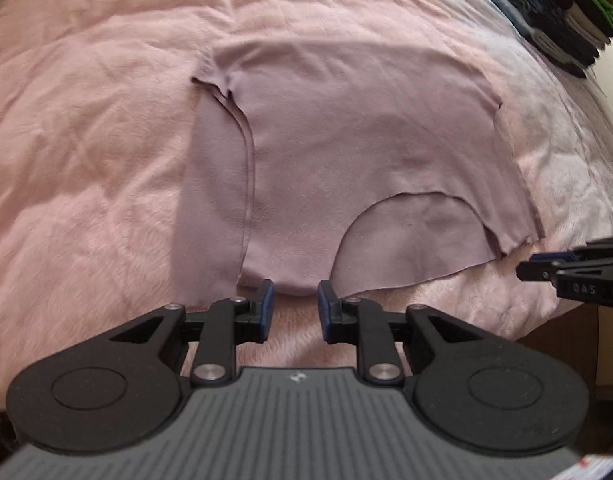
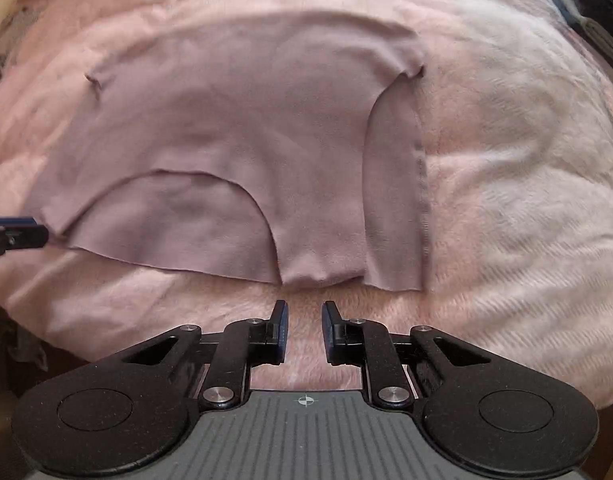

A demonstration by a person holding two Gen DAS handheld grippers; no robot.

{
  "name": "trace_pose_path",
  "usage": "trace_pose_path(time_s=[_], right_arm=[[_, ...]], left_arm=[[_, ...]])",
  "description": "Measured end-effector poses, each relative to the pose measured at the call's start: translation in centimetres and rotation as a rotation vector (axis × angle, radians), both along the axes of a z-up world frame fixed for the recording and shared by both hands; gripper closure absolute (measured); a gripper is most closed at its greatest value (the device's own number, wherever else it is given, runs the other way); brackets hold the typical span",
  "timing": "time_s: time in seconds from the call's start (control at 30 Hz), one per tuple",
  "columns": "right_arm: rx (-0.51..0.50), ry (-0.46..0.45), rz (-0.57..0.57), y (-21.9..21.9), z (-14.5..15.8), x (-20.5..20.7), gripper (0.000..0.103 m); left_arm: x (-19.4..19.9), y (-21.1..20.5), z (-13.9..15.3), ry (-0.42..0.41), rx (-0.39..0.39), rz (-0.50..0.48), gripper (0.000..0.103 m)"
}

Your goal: Organize objects

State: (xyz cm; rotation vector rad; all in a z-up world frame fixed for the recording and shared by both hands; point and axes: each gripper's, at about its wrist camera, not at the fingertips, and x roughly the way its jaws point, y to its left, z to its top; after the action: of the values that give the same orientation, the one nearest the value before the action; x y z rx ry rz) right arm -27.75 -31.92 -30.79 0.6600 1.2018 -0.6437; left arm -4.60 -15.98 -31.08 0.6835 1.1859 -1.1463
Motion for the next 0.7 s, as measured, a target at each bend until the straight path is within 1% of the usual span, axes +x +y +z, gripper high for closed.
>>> trace_pose_path(time_s=[0.03,0.07,0.13,0.17,0.2,0.27,0.3,0.4,0.43,0.47,0.57,0.7], right_arm=[[-0.003,-0.026,-0.012,0.1,1.4,-0.4,0.078],[-0.009,-0.052,-0.021,0.2,2.8,-0.9,0.069],[-0.026,-0.117,-0.029,0.9,5.7,-1.5,0.060],[-0.039,-0.139,-0.032,1.3,7.3,-2.0,0.057],[-0.052,-0.153,-0.033,1.5,8.6,-2.3,0.056],[-0.078,-0.180,-0.029,2.2,11.0,-2.8,0.054],[-0.092,-0.198,-0.027,2.6,12.2,-3.3,0.053],[-0.116,-0.242,-0.026,4.0,15.0,-4.6,0.051],[-0.121,-0.251,-0.025,4.4,15.7,-5.1,0.050],[-0.126,-0.256,-0.024,4.9,16.3,-5.6,0.049],[-0.145,-0.248,-0.004,6.3,17.4,-6.7,0.048],[-0.161,-0.219,0.028,8.2,17.5,-8.1,0.048]], left_arm=[[-0.5,0.3,1.1,-0.016,-0.009,0.012,0.079],[-1.2,0.5,2.7,-0.039,-0.023,0.021,0.074],[-2.4,1.2,5.5,-0.077,-0.051,0.035,0.066],[-3.0,1.5,6.9,-0.089,-0.066,0.044,0.063],[-3.5,1.7,8.1,-0.094,-0.085,0.051,0.062],[-4.5,2.3,10.7,-0.106,-0.124,0.071,0.055],[-5.0,2.8,12.0,-0.118,-0.141,0.081,0.054],[-6.5,4.0,15.2,-0.143,-0.188,0.095,0.046],[-7.1,4.6,16.2,-0.150,-0.204,0.101,0.041],[-7.6,5.0,17.0,-0.158,-0.213,0.108,0.039],[-9.0,6.5,18.5,-0.170,-0.223,0.116,0.037],[-10.7,8.4,18.6,-0.175,-0.200,0.116,0.034]])
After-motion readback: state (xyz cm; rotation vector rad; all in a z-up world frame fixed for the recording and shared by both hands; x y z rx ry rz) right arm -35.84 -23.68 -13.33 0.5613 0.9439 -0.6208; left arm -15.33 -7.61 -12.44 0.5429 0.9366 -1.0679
